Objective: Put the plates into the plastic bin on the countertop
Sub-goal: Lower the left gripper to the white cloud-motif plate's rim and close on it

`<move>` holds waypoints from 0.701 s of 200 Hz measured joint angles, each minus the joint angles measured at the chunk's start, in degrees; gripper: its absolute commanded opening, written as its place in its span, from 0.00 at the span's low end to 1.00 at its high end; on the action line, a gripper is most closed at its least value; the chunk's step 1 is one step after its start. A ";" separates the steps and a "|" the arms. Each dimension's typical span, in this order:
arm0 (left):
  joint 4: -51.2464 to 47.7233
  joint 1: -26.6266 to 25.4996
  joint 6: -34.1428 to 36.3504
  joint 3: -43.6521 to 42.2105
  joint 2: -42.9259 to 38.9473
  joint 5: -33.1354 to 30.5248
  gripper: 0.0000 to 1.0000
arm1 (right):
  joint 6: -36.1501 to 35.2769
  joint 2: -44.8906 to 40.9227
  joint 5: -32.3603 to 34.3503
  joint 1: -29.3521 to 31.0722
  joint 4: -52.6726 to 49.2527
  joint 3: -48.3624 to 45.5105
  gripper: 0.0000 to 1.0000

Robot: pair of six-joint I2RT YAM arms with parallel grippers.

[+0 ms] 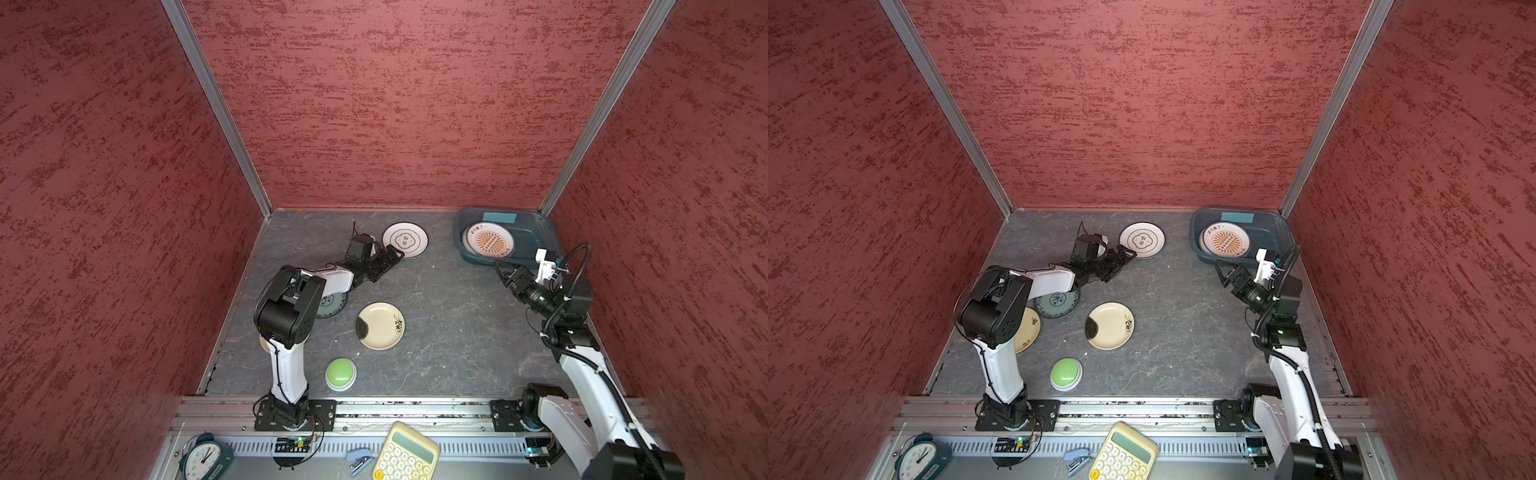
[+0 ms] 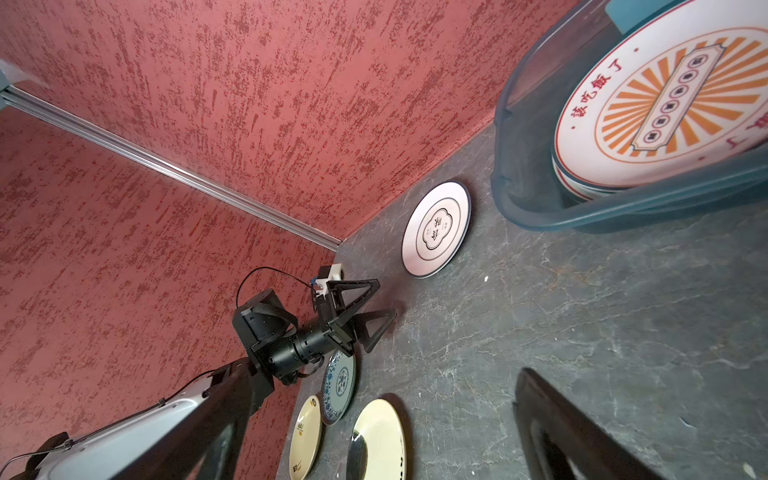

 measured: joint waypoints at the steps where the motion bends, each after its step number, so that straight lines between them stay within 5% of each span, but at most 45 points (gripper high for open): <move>1: 0.00 0.00 0.00 0.02 0.04 -0.02 0.99 | 0.00 -0.04 0.00 0.00 -0.02 0.00 0.99; 140: 6.05 1.31 -4.11 6.84 10.10 -5.44 0.74 | -1.84 -4.02 2.38 0.04 -4.00 -0.52 0.99</move>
